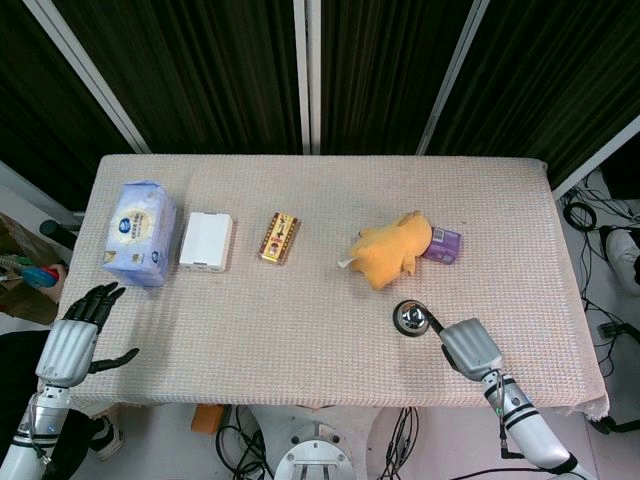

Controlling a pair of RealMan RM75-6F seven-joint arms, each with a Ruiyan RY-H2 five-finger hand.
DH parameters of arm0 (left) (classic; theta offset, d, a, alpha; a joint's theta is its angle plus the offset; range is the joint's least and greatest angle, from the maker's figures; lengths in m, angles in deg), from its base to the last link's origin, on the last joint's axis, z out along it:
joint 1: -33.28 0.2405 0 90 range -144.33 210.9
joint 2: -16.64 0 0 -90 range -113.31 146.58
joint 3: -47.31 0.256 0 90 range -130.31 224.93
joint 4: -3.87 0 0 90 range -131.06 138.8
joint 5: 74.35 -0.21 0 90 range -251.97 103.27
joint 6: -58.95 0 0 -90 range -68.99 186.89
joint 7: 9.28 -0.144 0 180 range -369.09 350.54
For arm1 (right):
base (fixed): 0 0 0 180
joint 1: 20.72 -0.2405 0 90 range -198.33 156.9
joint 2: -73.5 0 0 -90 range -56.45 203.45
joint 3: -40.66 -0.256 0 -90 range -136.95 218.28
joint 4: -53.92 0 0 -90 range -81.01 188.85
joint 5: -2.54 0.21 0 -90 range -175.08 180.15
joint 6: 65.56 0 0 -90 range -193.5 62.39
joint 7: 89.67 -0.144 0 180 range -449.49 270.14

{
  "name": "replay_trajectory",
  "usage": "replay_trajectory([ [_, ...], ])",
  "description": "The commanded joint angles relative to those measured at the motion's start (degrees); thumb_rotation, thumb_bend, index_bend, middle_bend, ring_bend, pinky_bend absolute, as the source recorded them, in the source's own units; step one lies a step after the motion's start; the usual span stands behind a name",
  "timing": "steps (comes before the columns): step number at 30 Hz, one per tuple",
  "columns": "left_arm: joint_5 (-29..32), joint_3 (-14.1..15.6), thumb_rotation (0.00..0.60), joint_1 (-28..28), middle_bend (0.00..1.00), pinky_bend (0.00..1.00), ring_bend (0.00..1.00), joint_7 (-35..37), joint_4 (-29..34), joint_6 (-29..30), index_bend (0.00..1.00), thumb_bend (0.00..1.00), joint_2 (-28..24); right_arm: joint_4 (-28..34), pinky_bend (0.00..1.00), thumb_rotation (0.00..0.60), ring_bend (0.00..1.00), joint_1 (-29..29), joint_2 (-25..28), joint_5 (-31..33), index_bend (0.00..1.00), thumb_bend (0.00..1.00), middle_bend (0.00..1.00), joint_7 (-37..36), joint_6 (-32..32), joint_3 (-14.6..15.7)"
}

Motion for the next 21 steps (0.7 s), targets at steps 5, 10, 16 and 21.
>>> replay_trajectory([
  [5,-0.2,0.0,0.472,-0.2,0.08,0.23,0.08,-0.3,0.3,-0.5,0.1,0.13,0.1,-0.2,0.69,0.6,0.71,-0.1,0.0,0.0,0.0,0.49,0.73,-0.5,-0.1,0.1],
  [10,-0.3,0.0,0.473,-0.3,0.08,0.23,0.08,-0.4,0.6,-0.5,0.1,0.13,-0.1,-0.1,0.69,0.6,0.71,-0.1,-0.1,-0.1,0.0,0.49,0.73,-0.6,-0.1,0.4],
  [16,-0.6,-0.1,0.473,-0.4,0.08,0.23,0.08,-0.6,1.3,-0.3,0.1,0.13,-0.5,0.2,0.69,0.6,0.71,-0.2,-0.1,-0.2,0.0,0.49,0.73,-0.4,0.1,0.3],
  [21,-0.6,0.0,0.477,-0.6,0.08,0.23,0.08,-0.8,1.6,-0.7,0.1,0.13,-0.6,0.4,0.69,0.6,0.71,-0.1,0.2,0.0,0.0,0.49,0.73,-0.4,0.2,0.5],
])
